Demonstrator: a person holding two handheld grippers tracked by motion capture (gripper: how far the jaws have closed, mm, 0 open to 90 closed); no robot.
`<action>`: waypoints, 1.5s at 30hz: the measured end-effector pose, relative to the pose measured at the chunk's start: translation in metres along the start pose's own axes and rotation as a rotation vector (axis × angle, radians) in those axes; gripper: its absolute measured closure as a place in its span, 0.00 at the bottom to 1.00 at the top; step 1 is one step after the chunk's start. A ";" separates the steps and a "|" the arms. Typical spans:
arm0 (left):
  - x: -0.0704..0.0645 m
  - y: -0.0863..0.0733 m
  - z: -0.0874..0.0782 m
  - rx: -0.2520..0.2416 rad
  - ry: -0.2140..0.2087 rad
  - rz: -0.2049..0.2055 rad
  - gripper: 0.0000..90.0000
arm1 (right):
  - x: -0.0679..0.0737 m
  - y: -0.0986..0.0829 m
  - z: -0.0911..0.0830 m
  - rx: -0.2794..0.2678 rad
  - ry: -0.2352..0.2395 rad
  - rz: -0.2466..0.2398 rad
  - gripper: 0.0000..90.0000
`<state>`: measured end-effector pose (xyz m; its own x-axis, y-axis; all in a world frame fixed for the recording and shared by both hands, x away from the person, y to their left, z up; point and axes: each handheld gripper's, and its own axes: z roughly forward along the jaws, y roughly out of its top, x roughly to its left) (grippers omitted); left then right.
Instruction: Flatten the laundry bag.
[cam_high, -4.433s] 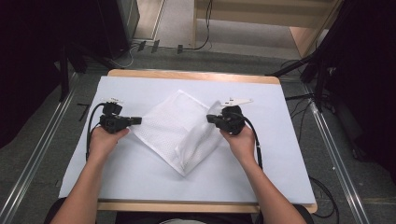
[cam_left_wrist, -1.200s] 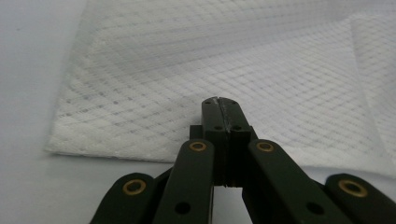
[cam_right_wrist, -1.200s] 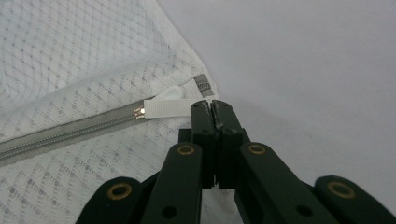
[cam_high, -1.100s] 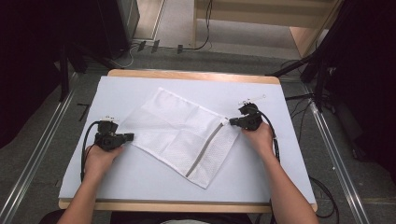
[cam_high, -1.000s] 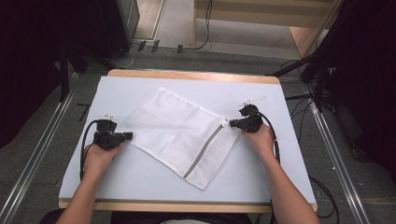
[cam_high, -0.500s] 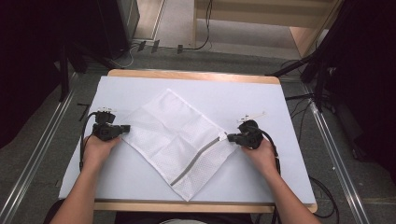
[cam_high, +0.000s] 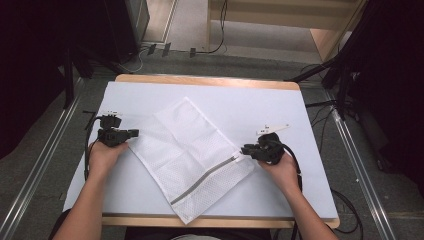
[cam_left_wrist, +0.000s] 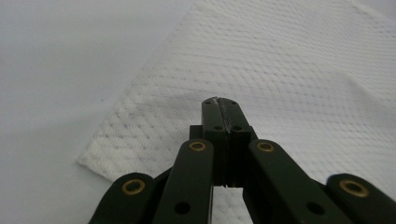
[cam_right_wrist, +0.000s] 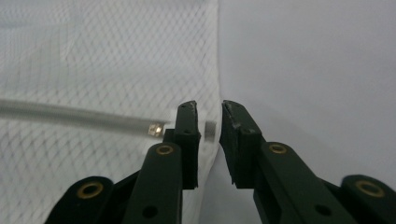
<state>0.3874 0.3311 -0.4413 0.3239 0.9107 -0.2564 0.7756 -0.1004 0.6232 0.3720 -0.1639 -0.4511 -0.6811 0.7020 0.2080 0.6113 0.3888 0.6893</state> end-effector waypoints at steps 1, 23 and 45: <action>0.000 -0.001 -0.002 0.001 0.004 0.006 1.00 | -0.002 0.004 0.002 -0.011 -0.002 -0.002 0.84; -0.016 -0.033 -0.035 -0.013 0.012 0.016 0.86 | -0.002 0.080 0.085 0.018 0.025 -0.084 0.75; -0.012 -0.036 -0.039 -0.024 0.023 0.003 0.81 | 0.008 0.098 0.120 0.066 0.001 -0.125 1.00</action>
<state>0.3348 0.3396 -0.4320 0.3135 0.9195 -0.2371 0.7610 -0.0939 0.6420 0.4744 -0.0482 -0.4657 -0.7541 0.6449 0.1240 0.5465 0.5115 0.6631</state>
